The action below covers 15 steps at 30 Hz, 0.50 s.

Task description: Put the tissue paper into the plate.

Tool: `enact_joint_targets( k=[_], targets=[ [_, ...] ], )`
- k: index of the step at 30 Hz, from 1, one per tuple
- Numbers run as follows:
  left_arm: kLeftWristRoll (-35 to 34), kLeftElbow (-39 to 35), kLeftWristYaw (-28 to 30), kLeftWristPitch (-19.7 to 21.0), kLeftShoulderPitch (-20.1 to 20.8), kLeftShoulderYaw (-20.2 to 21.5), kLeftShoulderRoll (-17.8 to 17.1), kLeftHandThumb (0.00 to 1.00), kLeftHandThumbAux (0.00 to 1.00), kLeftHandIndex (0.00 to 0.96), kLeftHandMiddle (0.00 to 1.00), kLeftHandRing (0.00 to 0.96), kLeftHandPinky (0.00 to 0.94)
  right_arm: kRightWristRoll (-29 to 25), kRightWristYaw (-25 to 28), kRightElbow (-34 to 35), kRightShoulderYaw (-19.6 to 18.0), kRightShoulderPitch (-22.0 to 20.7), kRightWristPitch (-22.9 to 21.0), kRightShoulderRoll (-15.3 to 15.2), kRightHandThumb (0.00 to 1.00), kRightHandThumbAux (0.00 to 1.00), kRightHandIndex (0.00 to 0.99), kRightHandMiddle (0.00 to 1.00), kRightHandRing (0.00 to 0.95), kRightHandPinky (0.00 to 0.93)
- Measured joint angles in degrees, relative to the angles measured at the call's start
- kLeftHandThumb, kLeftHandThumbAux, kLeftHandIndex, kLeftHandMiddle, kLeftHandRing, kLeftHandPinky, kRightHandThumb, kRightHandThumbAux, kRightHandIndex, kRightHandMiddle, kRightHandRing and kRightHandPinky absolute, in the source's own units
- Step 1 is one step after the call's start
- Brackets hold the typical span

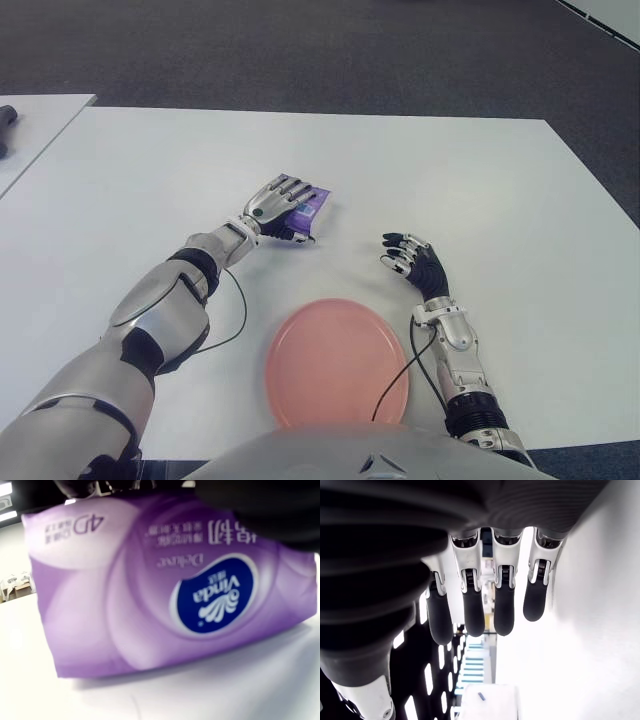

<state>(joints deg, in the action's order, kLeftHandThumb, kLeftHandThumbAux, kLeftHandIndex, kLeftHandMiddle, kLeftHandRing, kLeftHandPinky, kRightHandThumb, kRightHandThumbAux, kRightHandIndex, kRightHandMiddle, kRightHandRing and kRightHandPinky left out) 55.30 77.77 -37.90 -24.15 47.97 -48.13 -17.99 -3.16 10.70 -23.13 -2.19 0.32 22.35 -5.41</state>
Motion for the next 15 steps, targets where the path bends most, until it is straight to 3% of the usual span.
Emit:
enact_joint_targets(
  k=[15],
  targets=[
    [1.08,-0.07,-4.51,4.3,-1.07,-1.62,1.0,0.369,0.217,0.0,0.0,0.0,0.0,0.03,0.72,1.4,0.04,1.47,-0.16,-1.06,0.674,0.734,0.403,0.33,0.303,0.301]
  ],
)
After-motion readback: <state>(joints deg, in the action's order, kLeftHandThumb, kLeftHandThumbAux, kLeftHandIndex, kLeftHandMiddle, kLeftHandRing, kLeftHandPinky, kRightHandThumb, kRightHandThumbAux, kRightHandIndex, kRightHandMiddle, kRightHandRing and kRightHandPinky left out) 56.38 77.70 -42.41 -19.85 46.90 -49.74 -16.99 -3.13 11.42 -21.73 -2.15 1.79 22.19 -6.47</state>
